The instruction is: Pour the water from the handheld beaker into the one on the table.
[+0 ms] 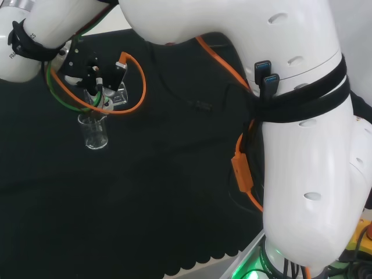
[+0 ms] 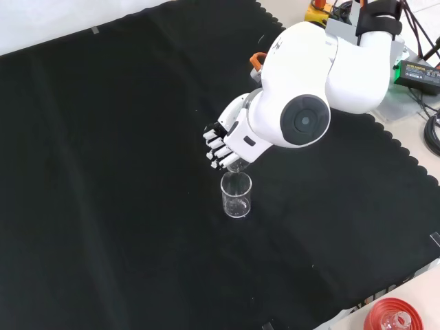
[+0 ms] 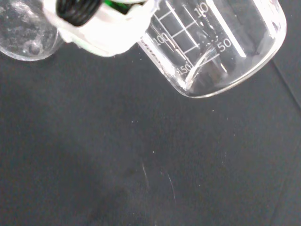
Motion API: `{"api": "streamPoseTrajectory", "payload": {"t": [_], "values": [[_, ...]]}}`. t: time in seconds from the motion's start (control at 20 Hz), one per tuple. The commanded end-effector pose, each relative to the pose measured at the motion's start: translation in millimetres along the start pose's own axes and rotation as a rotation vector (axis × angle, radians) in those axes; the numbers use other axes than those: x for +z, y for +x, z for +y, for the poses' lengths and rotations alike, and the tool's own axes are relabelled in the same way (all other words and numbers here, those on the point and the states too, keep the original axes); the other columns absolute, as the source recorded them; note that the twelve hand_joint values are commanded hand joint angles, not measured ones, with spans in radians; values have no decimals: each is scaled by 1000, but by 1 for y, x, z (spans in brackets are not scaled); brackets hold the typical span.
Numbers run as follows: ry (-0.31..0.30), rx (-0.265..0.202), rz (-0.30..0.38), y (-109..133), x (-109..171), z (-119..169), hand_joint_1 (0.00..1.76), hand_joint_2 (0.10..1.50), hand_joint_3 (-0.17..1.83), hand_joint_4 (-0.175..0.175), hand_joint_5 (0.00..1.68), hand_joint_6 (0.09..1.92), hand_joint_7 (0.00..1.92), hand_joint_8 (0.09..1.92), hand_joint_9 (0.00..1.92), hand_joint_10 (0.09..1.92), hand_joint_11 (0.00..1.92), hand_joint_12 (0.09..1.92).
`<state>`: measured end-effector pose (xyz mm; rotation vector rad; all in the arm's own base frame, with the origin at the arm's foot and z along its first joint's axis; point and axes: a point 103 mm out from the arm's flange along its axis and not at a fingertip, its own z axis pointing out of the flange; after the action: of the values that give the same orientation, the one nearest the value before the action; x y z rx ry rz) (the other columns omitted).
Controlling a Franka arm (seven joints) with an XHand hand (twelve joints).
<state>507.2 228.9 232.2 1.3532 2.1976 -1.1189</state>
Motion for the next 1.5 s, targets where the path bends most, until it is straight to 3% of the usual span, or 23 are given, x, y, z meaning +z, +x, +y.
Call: {"api": "streamPoseTrajectory", "payload": {"t": [0.05, 1.5], "values": [[8, 4, -14, 1, -2, 0, 1297, 1076, -175, -118, 1115, 760, 1383, 515, 1385, 960, 1129, 846], [35, 11, -122, 20, -15, 6, 1297, 1077, -175, -119, 1110, 767, 1381, 520, 1384, 960, 1131, 847]]}}
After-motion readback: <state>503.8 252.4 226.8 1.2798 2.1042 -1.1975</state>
